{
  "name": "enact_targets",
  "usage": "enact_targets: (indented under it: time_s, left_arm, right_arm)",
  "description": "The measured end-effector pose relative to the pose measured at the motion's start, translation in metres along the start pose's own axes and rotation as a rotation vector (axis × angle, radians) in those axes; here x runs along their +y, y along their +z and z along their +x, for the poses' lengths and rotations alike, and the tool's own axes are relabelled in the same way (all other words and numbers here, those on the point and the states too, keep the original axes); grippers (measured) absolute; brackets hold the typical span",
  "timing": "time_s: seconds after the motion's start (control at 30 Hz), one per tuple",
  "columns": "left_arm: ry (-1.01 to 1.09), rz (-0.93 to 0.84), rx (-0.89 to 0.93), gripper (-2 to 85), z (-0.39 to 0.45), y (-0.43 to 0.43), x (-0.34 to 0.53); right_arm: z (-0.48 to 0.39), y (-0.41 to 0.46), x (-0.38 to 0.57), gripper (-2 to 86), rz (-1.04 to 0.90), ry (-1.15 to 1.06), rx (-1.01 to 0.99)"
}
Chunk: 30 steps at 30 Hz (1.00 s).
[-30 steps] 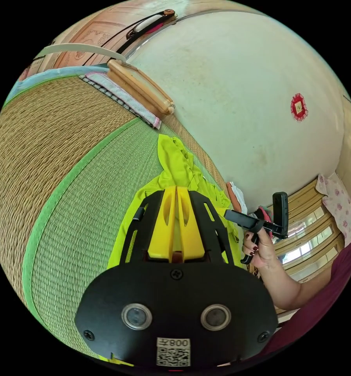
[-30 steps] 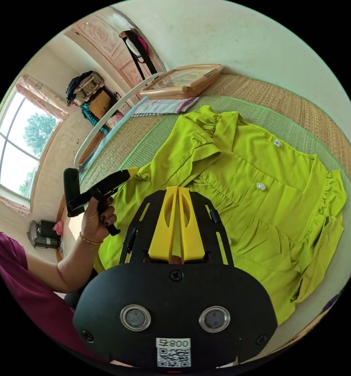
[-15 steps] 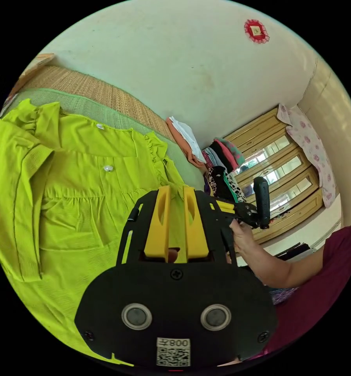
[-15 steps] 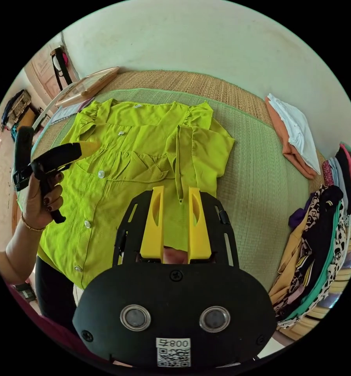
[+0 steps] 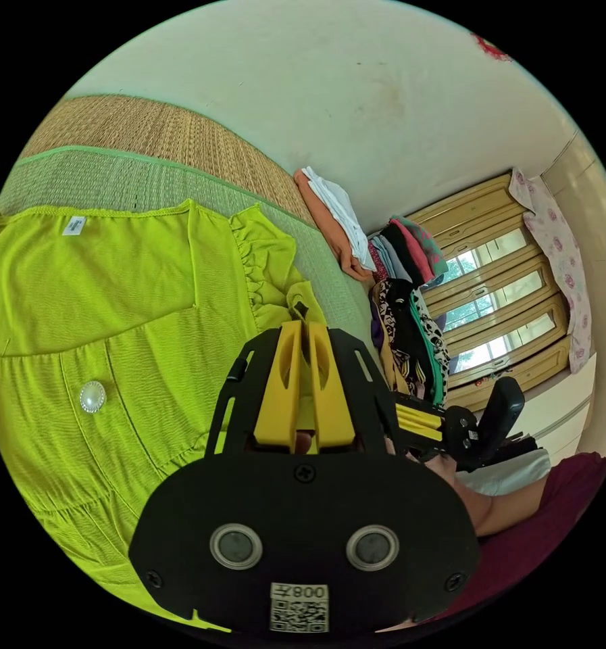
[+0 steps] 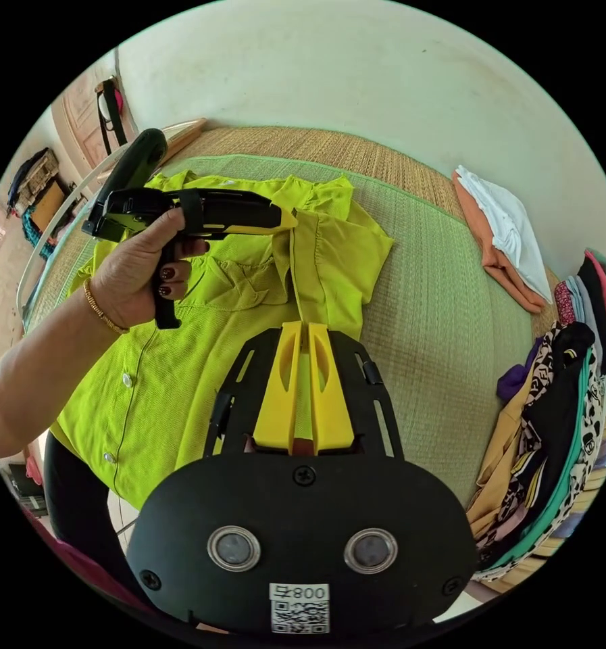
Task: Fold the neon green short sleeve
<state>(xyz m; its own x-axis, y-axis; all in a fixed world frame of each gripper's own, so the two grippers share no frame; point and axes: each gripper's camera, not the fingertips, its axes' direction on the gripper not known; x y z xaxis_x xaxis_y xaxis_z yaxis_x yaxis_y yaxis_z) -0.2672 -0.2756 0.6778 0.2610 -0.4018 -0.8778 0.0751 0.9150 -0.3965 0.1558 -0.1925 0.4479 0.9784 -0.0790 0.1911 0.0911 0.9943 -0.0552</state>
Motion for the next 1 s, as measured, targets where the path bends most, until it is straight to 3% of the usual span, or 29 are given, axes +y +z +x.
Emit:
enact_targets:
  time_s: [0.43,0.73,1.0]
  left_arm:
    - [0.026,0.107,0.047,0.5,0.01,0.004,-0.001]
    - [-0.113,0.064,-0.009,0.9,-0.023,0.016,0.026]
    - [0.003,0.182,-0.128,1.7,0.006,0.007,0.041]
  right_arm:
    - [0.053,-0.052,0.032,0.4,0.137,0.037,-0.255]
    - [0.042,0.006,0.046,0.7,-0.047,-0.016,-0.351]
    - [0.073,0.007,0.062,1.6,-0.046,0.031,-0.441]
